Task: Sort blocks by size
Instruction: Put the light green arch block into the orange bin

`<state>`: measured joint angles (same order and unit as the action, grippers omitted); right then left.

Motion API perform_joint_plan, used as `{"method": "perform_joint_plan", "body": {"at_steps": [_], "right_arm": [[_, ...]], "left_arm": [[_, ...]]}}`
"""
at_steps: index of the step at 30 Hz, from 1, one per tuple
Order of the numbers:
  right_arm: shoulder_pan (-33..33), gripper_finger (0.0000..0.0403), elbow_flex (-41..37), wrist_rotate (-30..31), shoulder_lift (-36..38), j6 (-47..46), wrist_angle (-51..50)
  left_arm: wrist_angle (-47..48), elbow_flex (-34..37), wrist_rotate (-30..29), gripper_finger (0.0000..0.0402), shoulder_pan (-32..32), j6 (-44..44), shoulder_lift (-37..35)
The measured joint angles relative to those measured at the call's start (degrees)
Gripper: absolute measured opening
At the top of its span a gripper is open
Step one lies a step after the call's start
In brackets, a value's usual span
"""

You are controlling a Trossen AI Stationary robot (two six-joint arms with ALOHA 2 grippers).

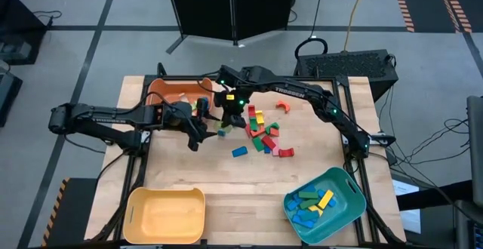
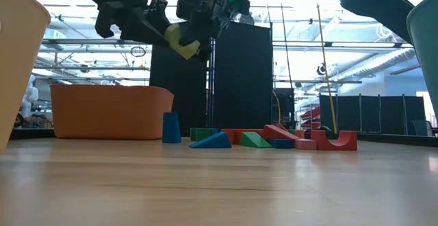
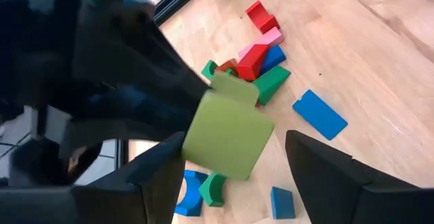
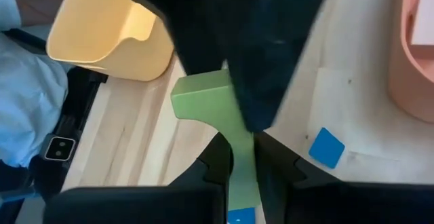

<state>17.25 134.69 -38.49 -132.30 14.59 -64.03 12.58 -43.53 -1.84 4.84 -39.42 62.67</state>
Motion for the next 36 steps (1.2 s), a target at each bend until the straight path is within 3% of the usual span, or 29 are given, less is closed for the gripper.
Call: {"method": "perform_joint_plan", "body": {"at_steps": [6, 31, 36], "right_arm": [[0.03, 0.0034, -0.07, 2.91, -1.72, 0.91, -0.70], [0.00, 0.0034, -0.04, -3.92, -2.05, 1.09, 2.13], [0.00, 0.0034, -0.04, -3.91, -2.05, 0.44, 2.42]], "left_arm": [[-0.69, 0.00, 0.32, 0.0253, -0.04, -0.44, -0.02], [0.00, 0.00, 0.28, 0.0243, 0.00, -1.98, -0.02], [-0.17, 0.00, 0.26, 0.0219, 0.00, -1.99, -0.02]]}}
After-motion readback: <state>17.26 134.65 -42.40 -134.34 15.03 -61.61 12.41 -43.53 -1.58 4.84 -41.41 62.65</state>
